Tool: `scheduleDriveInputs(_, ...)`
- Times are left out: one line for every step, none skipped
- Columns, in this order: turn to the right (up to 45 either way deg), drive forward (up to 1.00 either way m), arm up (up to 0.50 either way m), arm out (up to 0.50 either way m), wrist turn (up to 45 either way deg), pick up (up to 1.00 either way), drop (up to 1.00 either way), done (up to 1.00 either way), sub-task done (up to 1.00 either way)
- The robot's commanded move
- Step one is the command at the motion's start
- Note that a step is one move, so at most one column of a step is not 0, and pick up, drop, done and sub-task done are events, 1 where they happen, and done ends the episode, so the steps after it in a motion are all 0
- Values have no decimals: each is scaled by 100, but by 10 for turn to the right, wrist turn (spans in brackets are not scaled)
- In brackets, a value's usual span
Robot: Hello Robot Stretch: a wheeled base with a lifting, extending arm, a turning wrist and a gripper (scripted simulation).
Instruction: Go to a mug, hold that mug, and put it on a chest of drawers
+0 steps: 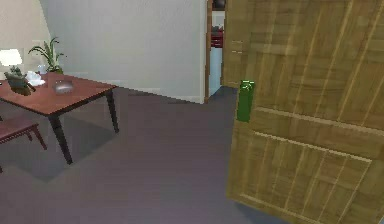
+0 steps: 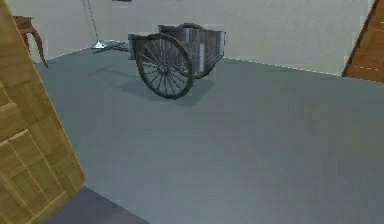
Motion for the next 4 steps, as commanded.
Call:
scheduleDriveInputs(-90,0,0,0,0,0,0,0,0)
scheduleDriveInputs(0,100,0,0,0,0,0,0,0)
scheduleDriveInputs(-60,0,0,0,0,0,0,0,0)
scheduleDriveInputs(0,20,0,0,0,0,0,0,0)
